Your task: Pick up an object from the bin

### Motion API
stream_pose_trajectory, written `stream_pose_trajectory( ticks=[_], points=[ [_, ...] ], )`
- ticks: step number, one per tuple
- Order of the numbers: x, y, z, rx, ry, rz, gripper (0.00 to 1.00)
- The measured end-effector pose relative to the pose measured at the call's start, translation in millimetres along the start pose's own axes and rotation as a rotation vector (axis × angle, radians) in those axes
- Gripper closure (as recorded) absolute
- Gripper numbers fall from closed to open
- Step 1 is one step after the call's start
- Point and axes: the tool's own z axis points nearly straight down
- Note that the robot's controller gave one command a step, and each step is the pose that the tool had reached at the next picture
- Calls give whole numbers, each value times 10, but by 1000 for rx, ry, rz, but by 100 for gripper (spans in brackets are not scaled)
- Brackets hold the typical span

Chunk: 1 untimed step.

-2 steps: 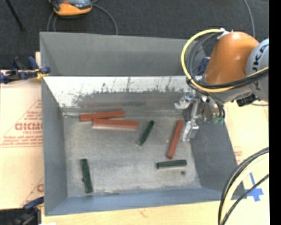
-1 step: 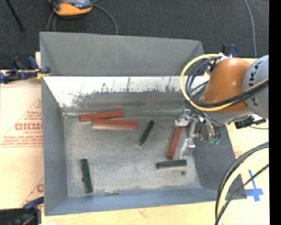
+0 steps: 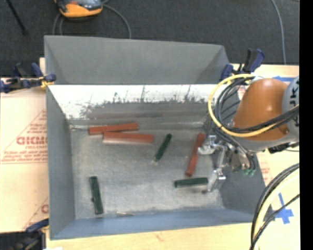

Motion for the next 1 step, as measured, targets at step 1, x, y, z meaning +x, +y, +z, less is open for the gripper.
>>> stream_pose_trajectory(
  ticks=[1],
  points=[
    [65,-47,-199,1,-10,95,0]
  ],
)
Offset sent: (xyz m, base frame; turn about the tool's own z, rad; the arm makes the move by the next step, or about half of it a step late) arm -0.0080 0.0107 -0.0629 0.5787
